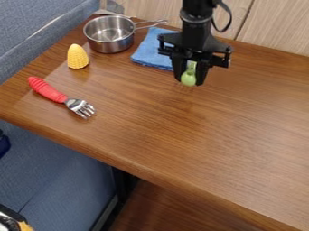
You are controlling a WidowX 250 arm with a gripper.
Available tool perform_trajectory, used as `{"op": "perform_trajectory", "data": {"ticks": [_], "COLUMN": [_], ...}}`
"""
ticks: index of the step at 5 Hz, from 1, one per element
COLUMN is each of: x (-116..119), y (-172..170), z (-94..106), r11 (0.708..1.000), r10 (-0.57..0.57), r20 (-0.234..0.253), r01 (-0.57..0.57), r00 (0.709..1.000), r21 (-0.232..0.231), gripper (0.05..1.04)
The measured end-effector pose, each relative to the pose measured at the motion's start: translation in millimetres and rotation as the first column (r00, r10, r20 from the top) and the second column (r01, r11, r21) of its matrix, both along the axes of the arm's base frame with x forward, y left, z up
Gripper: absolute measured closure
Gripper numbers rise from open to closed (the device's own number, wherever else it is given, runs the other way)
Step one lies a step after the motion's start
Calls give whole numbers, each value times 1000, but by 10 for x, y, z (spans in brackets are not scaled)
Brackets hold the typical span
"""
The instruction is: Move the spatula to the right of the blue wash cloth
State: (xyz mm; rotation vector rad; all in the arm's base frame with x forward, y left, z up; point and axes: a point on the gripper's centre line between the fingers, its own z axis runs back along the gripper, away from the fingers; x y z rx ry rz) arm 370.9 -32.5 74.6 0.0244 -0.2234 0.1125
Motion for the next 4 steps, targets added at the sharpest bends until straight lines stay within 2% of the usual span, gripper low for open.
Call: {"op": "perform_trajectory", "data": {"ticks": [1,3,4], "x": [91,152,185], "y": [-12,-41,-58], "z": [-156,-282,-283], "r11": [1000,999,999], "r10": [-9,-37,-48], "r20": [-10,-23,-24], "r01": [9,37,48], "r00": [1000,999,999], "r21": [2,-2,-8], "gripper": [668,668,591]}}
